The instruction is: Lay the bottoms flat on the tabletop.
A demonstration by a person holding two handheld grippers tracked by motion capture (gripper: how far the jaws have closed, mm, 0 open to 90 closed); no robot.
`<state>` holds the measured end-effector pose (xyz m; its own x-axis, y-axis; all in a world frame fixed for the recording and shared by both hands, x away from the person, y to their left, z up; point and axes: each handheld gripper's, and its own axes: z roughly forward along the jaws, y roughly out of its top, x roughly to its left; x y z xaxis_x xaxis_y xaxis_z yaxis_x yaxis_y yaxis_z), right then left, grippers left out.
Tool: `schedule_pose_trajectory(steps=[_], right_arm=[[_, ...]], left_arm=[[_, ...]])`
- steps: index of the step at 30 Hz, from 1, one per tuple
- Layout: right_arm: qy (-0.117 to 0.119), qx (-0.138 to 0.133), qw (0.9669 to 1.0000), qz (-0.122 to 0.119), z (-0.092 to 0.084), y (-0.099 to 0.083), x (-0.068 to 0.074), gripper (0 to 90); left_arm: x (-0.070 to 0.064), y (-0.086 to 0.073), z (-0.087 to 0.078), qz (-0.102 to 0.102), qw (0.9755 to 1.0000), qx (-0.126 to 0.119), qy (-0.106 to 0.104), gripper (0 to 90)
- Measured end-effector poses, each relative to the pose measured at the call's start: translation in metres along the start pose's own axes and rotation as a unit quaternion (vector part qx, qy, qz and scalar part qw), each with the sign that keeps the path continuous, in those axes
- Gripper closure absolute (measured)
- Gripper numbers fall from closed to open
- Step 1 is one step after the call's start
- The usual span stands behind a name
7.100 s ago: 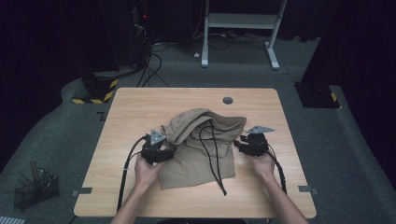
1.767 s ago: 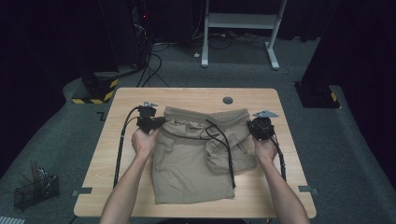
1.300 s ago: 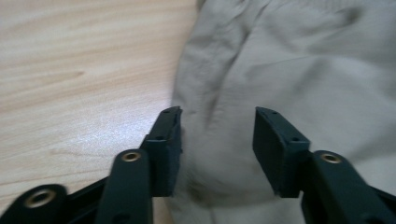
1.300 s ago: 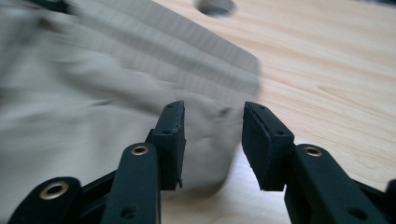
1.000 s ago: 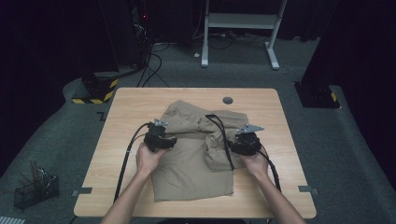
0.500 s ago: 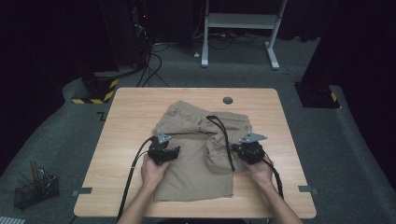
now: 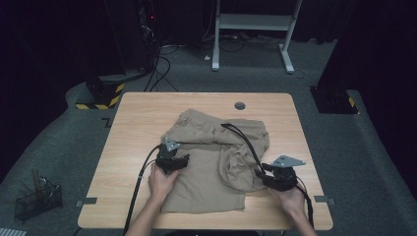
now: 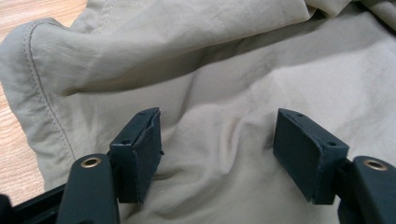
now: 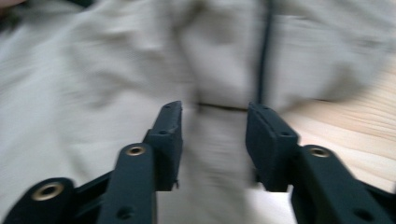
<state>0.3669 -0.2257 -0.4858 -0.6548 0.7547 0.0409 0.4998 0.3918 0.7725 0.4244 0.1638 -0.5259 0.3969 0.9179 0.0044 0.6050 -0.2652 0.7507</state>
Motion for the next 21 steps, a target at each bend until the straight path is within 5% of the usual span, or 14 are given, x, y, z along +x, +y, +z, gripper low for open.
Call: schedule_pose_trajectory(steps=[4, 7, 10, 16, 21], right_arm=[[0.027, 0.011, 0.9994, -0.017, 0.022, 0.005, 0.021, 53.5], [0.042, 0.03, 0.9983, -0.026, 0.042, 0.013, 0.027, 81.8], [0.042, 0.025, 0.9978, -0.045, 0.04, 0.017, 0.03, 88.5], [-0.031, -0.02, 0.9986, -0.038, -0.013, 0.003, 0.012, 88.9], [-0.118, -0.003, 0.993, 0.005, -0.04, -0.024, -0.018, 88.9]], left_arm=[[0.0, -0.001, -0.001, -0.008, 0.9999, 0.002, 0.009, 32.2], [0.003, -0.004, -0.005, -0.013, 0.9998, 0.002, 0.016, 32.2], [0.007, -0.007, -0.008, -0.019, 0.9996, 0.001, 0.021, 32.2], [0.01, -0.009, -0.01, -0.021, 0.9994, 0.002, 0.026, 32.3], [0.01, -0.009, -0.01, -0.021, 0.9994, 0.002, 0.026, 32.3]])
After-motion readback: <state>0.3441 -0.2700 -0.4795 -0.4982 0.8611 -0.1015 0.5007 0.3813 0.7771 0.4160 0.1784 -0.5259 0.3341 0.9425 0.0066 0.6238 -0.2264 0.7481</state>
